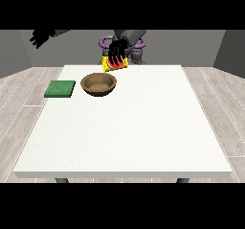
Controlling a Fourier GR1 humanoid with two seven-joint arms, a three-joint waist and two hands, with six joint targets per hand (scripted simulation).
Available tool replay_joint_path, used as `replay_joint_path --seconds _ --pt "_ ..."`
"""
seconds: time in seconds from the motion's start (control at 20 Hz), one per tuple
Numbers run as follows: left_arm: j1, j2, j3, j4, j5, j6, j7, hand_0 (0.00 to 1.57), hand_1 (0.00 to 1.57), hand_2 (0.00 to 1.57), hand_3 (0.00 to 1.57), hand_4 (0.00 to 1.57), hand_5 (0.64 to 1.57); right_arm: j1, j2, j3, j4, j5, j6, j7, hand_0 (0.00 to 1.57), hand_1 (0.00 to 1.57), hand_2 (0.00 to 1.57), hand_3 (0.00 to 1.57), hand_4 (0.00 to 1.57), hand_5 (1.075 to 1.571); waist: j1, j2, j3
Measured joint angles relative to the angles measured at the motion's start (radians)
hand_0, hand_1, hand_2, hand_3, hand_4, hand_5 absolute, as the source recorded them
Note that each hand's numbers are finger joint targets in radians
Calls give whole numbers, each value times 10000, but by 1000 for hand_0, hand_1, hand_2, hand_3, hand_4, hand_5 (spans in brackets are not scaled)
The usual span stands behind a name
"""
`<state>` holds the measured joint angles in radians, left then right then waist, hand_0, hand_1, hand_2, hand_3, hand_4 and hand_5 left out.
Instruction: Pick the cup and pour the ball into the bowl, then pick the bowl and place it on the pad
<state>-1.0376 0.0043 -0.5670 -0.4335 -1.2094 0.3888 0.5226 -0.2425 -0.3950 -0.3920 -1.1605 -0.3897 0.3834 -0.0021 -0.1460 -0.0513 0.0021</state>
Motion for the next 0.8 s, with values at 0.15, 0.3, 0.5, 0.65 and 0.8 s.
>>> replay_joint_path --seconds 0.15,0.3,0.5,0.65,0.8 --pt "-240 -18 -682 -279 -473 -995 547 410 410 1341 1548 1019 1571 -123 211 203 223 205 -28 -230 0 0 0 328 690 1553 -155 -19 -6" --pt "6 -34 -1316 -800 -679 -1954 821 333 333 1276 1571 1091 1569 -397 354 388 303 294 -190 -77 0 0 0 329 686 1549 -308 -113 -10" --pt "235 -38 -1862 -1672 -875 -3016 876 0 0 1065 1545 1108 1571 -449 277 343 589 326 -177 -151 0 0 0 165 706 1550 -205 -180 -12" --pt "398 -46 -1753 -2103 -974 -3368 780 0 0 1154 1494 1042 1567 -195 319 359 526 397 -261 -190 0 0 0 165 706 1550 -35 -330 -18" --pt "660 267 -1168 -2649 -611 -2720 601 805 805 1571 1563 1168 1561 -93 219 199 568 374 -456 -76 0 0 0 50 713 1548 406 -582 -25"
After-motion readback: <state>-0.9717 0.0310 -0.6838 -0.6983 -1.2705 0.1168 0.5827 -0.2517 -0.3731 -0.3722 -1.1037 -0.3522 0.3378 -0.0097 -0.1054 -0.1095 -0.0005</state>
